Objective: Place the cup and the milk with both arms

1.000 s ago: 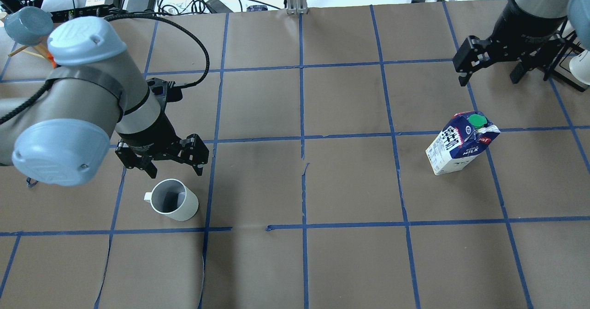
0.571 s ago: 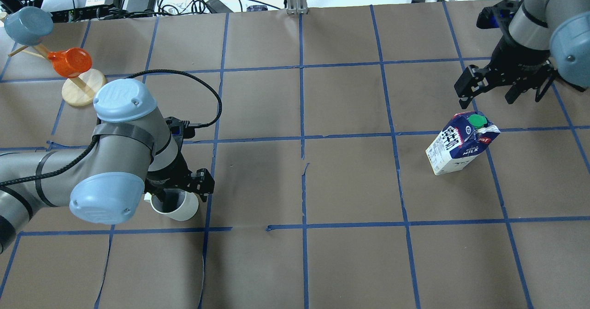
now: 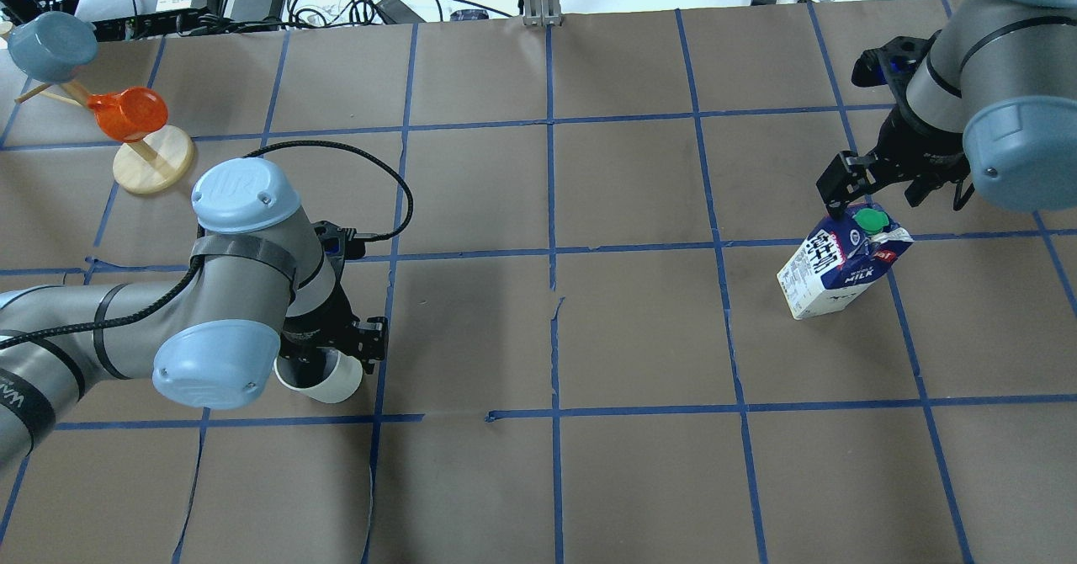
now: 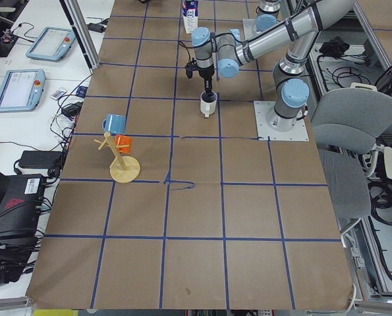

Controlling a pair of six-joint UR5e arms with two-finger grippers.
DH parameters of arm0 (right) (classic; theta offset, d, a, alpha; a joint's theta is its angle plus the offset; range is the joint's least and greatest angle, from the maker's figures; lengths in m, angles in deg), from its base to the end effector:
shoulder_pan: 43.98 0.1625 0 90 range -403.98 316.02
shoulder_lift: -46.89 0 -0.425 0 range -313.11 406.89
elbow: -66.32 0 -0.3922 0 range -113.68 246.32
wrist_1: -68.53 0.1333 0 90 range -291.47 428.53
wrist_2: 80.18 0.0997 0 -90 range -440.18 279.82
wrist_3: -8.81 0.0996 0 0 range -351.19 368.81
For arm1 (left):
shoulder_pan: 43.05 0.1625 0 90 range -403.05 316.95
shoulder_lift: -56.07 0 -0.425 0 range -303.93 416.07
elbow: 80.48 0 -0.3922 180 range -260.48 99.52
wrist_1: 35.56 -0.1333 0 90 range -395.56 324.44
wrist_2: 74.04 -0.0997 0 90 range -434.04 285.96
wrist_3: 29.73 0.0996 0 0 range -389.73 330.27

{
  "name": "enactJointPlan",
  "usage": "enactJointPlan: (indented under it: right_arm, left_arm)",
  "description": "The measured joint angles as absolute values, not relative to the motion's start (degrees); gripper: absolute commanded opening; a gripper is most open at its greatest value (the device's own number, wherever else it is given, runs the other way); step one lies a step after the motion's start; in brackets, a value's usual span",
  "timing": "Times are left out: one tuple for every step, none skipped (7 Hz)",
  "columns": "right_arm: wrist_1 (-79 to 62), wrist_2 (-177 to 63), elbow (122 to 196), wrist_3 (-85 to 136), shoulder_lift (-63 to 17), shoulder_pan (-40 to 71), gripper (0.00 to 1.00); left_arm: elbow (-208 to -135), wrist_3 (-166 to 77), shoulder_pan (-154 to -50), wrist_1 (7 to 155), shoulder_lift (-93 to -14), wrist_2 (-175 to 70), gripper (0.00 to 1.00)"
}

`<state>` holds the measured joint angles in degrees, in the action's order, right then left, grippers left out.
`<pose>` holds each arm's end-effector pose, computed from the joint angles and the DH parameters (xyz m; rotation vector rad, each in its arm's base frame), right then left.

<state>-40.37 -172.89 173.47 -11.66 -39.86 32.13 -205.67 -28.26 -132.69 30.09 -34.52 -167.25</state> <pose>0.0075 -0.5053 0.3480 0.1791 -3.0984 -0.0605 -0.1252 -0.4014 0.2409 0.0384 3.0733 0.3089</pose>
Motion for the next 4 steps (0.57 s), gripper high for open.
enactJointPlan:
  right_arm:
    - [-40.41, -172.90, 173.67, -11.63, -39.82, 32.13, 1.00]
    - [-40.40, -172.88, 173.89, -11.60, -39.77, 32.13, 0.98]
    - [-40.31, -172.86, 174.29, -11.51, -39.78, 32.11, 0.80]
    - [-39.90, -172.88, 174.64, -11.32, -39.85, 32.05, 0.69]
  left_arm:
    - [-205.27, -28.37, -132.69, 29.90, -34.59, -167.37, 0.00]
    - [-204.34, -30.32, -132.78, 29.83, -34.67, -167.33, 0.00]
    - [-202.72, -34.43, -133.22, 30.05, -34.83, -166.85, 0.00]
    - [-200.35, -39.65, -134.85, 30.93, -35.23, -165.60, 0.00]
